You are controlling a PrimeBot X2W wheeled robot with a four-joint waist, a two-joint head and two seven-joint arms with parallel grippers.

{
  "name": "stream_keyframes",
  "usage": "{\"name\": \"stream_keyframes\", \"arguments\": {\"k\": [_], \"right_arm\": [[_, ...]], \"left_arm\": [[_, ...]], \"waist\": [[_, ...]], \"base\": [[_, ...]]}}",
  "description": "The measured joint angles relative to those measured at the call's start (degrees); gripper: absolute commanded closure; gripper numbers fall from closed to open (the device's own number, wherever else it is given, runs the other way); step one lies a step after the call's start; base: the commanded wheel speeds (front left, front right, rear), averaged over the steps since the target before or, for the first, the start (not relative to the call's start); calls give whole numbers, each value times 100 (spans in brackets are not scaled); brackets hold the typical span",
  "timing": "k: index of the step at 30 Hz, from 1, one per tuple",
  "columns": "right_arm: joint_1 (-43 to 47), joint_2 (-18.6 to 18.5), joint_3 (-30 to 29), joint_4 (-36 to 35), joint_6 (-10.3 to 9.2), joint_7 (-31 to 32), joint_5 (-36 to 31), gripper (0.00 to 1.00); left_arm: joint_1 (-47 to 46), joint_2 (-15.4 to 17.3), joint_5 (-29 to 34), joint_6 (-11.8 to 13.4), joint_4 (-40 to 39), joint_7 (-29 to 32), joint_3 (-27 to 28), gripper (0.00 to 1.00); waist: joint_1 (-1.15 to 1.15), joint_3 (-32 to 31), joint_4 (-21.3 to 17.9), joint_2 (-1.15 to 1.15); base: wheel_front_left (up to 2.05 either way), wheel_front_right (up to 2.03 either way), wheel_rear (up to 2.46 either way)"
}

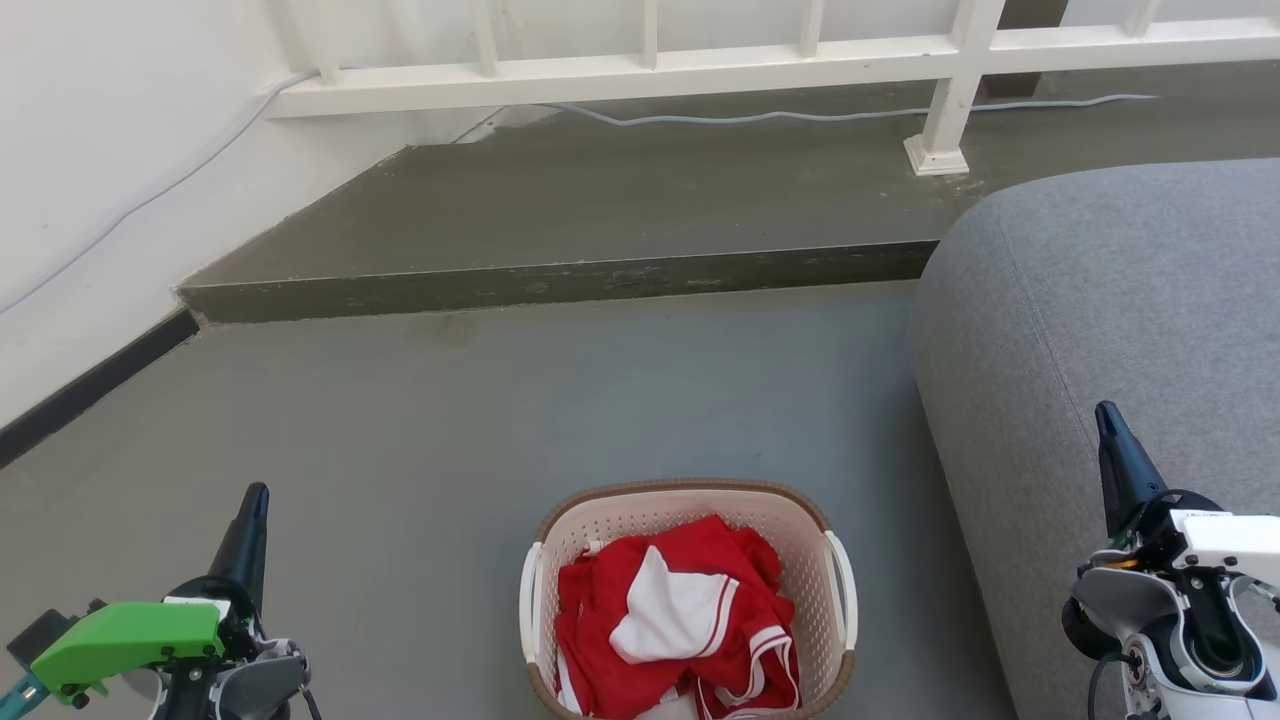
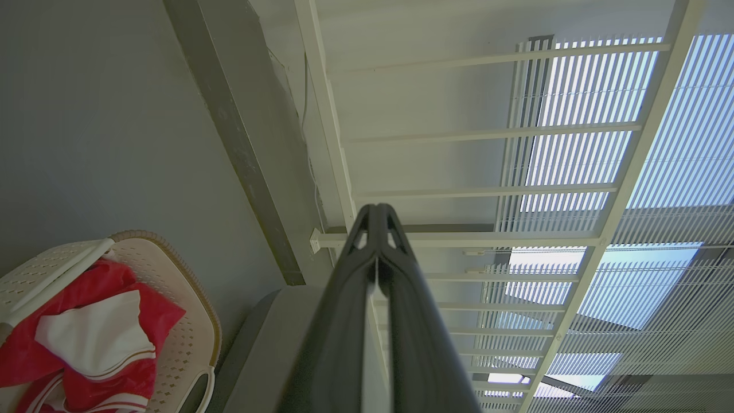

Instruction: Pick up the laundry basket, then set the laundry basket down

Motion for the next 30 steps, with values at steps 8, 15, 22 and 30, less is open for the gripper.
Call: {"name": "stream_keyframes", "arguments": {"k": [8, 15, 22, 30], "right_arm": [[0, 0, 0, 0, 0, 0, 0, 100], [0, 0, 0, 0, 0, 0, 0, 100], [0, 0, 0, 0, 7, 0, 0, 100], [0, 0, 0, 0, 7, 0, 0, 100]], "left_arm": [[0, 0, 0, 0, 0, 0, 0, 100], [0, 0, 0, 0, 0, 0, 0, 100], [0, 0, 0, 0, -1, 0, 0, 100], [0, -1, 0, 0, -1, 0, 0, 100]], "waist": [[0, 0, 0, 0], [0, 0, 0, 0], [0, 0, 0, 0], [0, 0, 0, 0]], "base": [[0, 0, 0], [0, 0, 0], [0, 0, 0], [0, 0, 0]]}}
